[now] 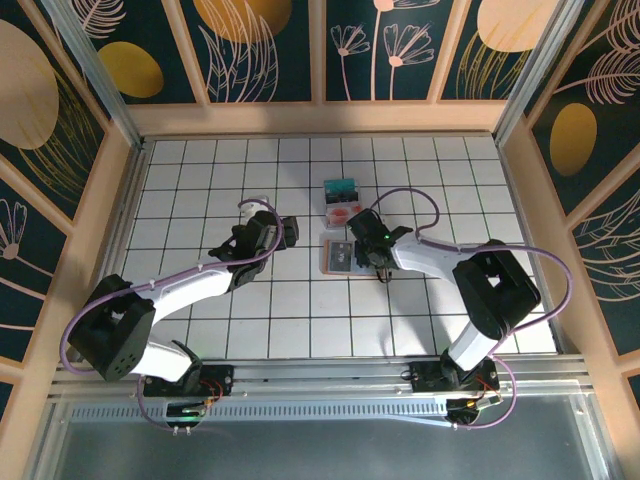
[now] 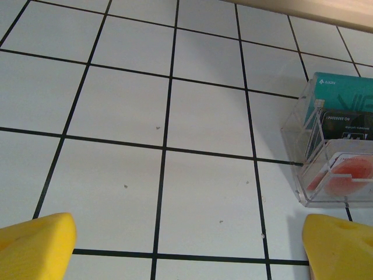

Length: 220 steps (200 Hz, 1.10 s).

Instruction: Take the credit cards out of the card holder

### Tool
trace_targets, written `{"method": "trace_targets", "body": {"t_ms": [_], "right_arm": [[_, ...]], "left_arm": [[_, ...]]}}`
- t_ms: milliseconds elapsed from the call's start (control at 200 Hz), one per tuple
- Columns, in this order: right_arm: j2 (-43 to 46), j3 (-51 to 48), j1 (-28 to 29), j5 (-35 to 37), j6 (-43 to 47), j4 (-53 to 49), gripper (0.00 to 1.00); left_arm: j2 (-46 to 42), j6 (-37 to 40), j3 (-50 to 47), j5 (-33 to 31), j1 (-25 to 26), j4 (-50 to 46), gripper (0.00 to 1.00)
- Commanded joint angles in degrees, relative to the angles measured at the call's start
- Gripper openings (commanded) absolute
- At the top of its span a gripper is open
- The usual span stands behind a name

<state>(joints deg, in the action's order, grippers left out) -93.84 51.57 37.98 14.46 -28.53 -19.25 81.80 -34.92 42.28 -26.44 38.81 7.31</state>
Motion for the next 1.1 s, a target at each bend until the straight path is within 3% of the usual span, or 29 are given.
{"method": "trace_targets", "body": {"t_ms": [0,250,606,781,1096], "right_arm": [[0.67,-1.37,-1.96,-0.39,2.37,2.37,0.28],[-0.02,-0.67,-5.81,-2.00,5.80,3.34,0.26],[3.86,-0.03,-6.32,-4.14,5.65,1.57,0.25],[7.49,1.71,-6.29,-8.71,1.82,0.19,0.24],[7.03,-0.87,-6.33,-23.36,-5.81,6.40,0.20]], "left_arm": [[-0.30,0.71,0.97,-1.05,0.41,1.04,0.99],[0.52,1.14,1.74,-0.87,0.46,1.13,0.99],[1.43,3.18,2.54,-0.29,0.58,1.00,0.99],[3.40,7.47,2.87,-0.21,2.50,-0.38,0.99],[13.49,11.55,6.24,-4.04,11.42,-4.41,0.99]]}}
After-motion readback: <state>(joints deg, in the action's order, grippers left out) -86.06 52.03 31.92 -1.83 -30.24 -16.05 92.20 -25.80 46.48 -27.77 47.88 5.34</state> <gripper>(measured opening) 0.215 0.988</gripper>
